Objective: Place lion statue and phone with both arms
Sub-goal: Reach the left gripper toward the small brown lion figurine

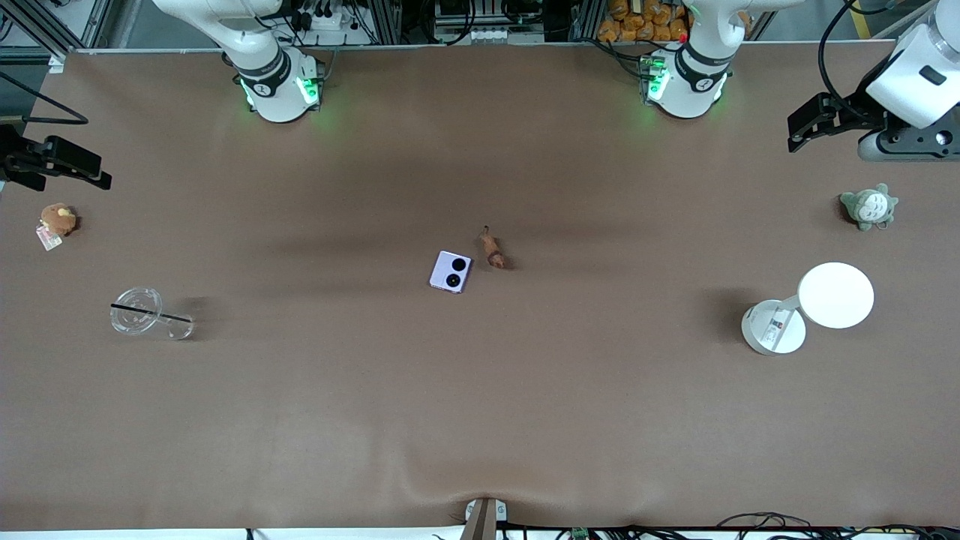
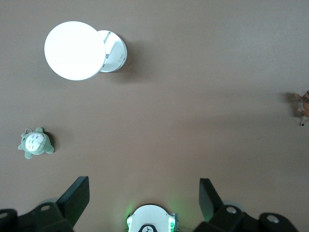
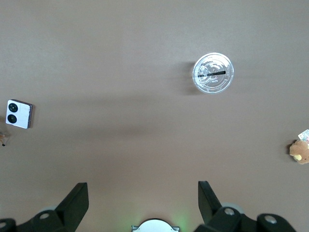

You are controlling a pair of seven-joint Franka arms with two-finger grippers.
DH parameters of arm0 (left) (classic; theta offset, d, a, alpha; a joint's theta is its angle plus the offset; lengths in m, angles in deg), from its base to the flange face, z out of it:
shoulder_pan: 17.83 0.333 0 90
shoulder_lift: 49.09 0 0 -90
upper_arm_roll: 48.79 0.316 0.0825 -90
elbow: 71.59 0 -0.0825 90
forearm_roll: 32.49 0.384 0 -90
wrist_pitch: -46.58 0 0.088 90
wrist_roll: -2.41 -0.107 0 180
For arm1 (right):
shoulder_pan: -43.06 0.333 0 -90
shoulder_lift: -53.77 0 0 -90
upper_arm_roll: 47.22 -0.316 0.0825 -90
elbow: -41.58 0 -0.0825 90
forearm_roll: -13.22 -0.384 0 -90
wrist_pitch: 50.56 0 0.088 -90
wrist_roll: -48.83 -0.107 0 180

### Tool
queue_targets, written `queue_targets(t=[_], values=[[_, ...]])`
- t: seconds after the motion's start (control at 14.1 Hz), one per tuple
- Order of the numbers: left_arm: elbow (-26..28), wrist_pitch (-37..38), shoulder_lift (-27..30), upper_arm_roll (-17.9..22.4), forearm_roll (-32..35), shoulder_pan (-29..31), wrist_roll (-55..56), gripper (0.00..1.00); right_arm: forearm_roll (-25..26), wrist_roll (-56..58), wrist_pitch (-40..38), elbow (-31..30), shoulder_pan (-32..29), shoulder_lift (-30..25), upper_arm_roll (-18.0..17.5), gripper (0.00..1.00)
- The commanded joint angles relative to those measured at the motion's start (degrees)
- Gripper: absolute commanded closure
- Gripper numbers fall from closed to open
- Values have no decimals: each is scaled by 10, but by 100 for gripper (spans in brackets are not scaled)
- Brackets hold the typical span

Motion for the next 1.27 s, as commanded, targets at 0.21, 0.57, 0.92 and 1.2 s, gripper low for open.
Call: queue_targets(t=[0.21, 0.57, 0.92, 1.2], values=[[-29, 23, -12, 2, 1, 10, 2, 0, 3, 3, -1, 4, -4, 2, -2, 0], [-65, 25, -58, -6, 14, 3, -2, 0, 3, 3, 0, 4, -4, 2, -2, 0], [-55, 7, -104, -19, -25, -35, 44, 0, 4, 3, 3, 4, -6, 2, -2, 0], [-56, -73, -163, -25, -24, -105, 159, 0, 4, 3, 4, 4, -6, 2, -2, 0]])
